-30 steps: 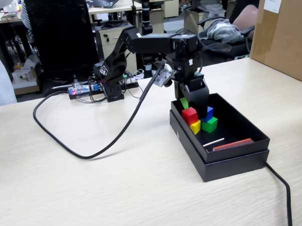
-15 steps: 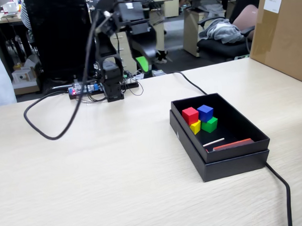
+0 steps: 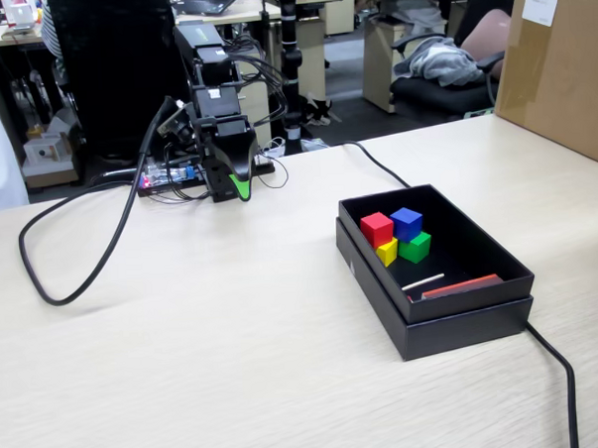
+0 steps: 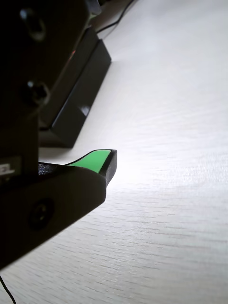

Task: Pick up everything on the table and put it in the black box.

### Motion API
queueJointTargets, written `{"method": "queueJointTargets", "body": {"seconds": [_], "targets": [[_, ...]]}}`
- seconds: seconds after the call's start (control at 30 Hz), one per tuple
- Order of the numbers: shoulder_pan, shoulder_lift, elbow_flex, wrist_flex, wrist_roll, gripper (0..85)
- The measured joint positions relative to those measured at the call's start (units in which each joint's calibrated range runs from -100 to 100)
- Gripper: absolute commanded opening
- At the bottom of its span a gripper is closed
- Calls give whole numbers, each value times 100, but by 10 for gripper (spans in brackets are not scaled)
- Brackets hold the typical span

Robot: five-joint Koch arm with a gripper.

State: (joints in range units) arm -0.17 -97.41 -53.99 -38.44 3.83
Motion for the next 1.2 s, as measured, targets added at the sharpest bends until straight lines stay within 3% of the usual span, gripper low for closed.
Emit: {"method": "queueJointTargets", "body": {"seconds": [0.3,0.73,1.2], "targets": [[-29,-104,-1716,1463,-142,555],[-147,-207,-4153,4406,-752,517],[-103,-246,-4272,4359,-772,501]]}}
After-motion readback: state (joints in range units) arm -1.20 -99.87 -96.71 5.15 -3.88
